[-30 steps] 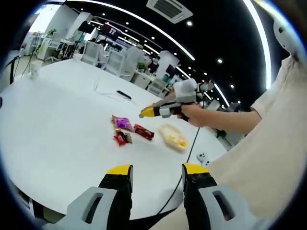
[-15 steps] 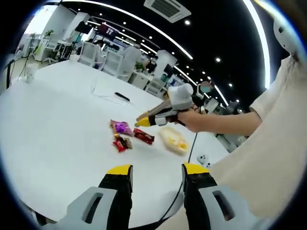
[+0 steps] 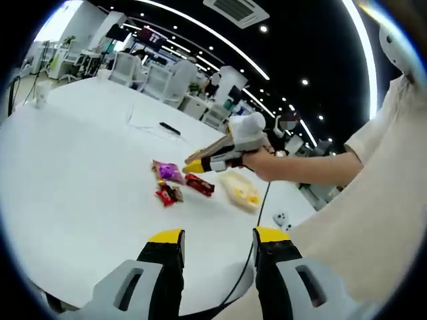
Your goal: Place the target food into the container with the food tongs after gripping and lifting it, then release it inside without dropping or visibly crushing the food.
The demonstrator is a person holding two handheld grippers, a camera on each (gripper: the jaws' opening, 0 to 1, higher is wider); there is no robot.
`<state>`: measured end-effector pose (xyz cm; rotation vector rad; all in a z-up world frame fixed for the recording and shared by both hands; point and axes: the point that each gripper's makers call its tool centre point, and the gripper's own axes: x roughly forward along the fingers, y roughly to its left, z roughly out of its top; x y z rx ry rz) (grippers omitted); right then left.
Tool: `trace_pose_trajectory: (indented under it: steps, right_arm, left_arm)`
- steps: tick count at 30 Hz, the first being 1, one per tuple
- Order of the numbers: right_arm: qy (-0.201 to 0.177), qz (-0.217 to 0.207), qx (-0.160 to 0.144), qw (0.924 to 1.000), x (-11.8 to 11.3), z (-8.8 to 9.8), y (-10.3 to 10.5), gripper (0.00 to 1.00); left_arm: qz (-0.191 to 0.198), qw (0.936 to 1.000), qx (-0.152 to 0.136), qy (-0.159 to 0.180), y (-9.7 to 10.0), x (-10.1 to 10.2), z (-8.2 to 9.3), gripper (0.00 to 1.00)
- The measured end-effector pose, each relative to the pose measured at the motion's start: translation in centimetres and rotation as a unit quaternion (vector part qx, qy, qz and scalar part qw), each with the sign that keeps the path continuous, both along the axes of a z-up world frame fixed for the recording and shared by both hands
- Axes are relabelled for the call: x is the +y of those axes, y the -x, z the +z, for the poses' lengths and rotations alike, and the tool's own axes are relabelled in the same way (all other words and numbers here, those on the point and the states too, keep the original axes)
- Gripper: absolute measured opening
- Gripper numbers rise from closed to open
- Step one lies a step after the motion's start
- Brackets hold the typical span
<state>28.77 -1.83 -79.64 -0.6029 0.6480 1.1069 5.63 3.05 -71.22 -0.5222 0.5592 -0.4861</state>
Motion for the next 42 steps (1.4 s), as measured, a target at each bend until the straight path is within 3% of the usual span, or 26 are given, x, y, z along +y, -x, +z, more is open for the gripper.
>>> trace_pose_trajectory:
  steps: [6, 9, 14, 21, 32, 42]
  right_arm:
    - [0.012, 0.009, 0.002, 0.9999, 0.3, -1.2, 0.2, 0.28]
    - [0.027, 0.031, -0.029, 0.9987, 0.4, -0.9, -0.2, 0.28]
    - [0.042, 0.048, -0.025, 0.9976, 1.1, -2.4, -0.5, 0.28]
    - [0.066, 0.065, -0.036, 0.995, 1.6, -2.9, -0.6, 0.28]
    - [0.082, 0.074, -0.019, 0.9937, 1.6, -4.1, -0.9, 0.26]
    - [0.083, 0.074, -0.008, 0.9938, 1.8, -4.5, -1.0, 0.26]
  left_arm:
    - [0.009, 0.9999, 0.003, 0.005, -0.2, 0.5, -0.2, 0.4]
    - [0.007, 0.9999, 0.006, 0.005, -0.2, 0.6, -0.4, 0.4]
    - [0.007, 0.9999, 0.012, 0.004, -0.1, 1.1, -0.7, 0.4]
    - [0.021, 0.9997, 0.013, 0.006, -0.4, 1.9, -0.6, 0.4]
    - [0.041, 0.999, 0.011, 0.012, -0.9, 3.2, -0.8, 0.4]
    - [0.039, 0.999, 0.016, 0.015, -0.8, 3.1, -1.1, 0.4]
